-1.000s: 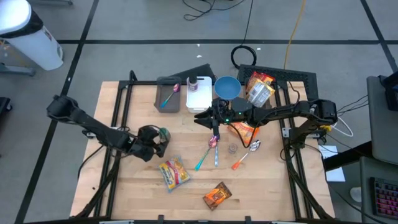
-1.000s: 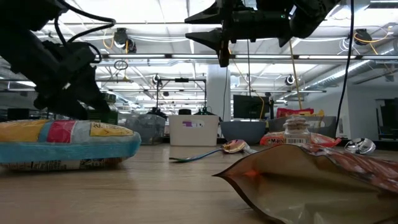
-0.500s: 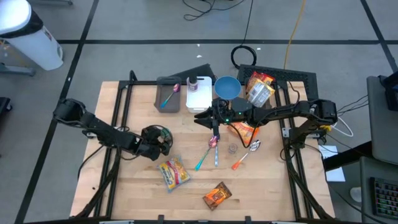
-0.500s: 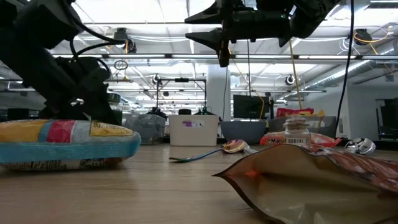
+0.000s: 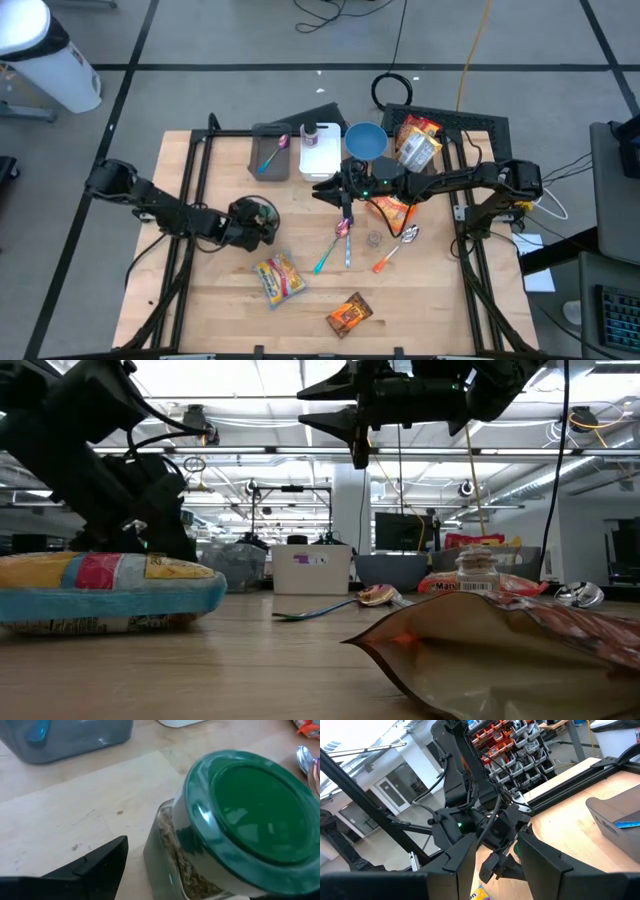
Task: Pick & Place Food Item
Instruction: Put the green seasoning bottle into the white bin
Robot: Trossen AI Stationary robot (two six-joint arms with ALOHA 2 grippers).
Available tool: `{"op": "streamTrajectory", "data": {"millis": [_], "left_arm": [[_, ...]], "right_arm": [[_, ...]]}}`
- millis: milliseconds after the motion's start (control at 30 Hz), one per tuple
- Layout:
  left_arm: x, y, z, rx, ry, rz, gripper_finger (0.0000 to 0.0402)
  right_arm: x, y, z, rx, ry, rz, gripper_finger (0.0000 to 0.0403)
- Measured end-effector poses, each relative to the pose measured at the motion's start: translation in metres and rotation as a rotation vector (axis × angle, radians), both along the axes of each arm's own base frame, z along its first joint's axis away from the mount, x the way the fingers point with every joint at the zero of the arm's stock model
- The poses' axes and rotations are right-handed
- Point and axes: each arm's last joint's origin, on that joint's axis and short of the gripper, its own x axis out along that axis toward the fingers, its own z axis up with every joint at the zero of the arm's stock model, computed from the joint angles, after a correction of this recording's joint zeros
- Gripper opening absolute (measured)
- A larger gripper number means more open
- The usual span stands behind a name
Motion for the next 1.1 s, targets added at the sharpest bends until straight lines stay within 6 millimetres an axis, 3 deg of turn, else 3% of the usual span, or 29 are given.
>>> {"op": "streamTrajectory", "data": {"millis": [200,500,833,1100], "left_arm": [[0.001,0.002,0.0,-0.008,0.021,-0.021,0.0331],[0.004,0.001,0.002,-0.018,0.0,-0.062,0.0207],[0.012,0.002,0.007,-0.126,-0.058,-0.141,0.0206],[0.022,0.011,0.05,-0.235,-0.257,-0.406,0.0206]], "right_arm": [[0.0,0.0,0.0,0.0,0.0,0.0,0.0139],[0.0,0.0,-0.001,-0.001,0.012,-0.001,0.0139],[0.0,0.0,-0.001,-0.001,0.013,-0.001,0.0139],[0.0,0.0,-0.001,-0.004,0.011,0.004,0.0139]]}}
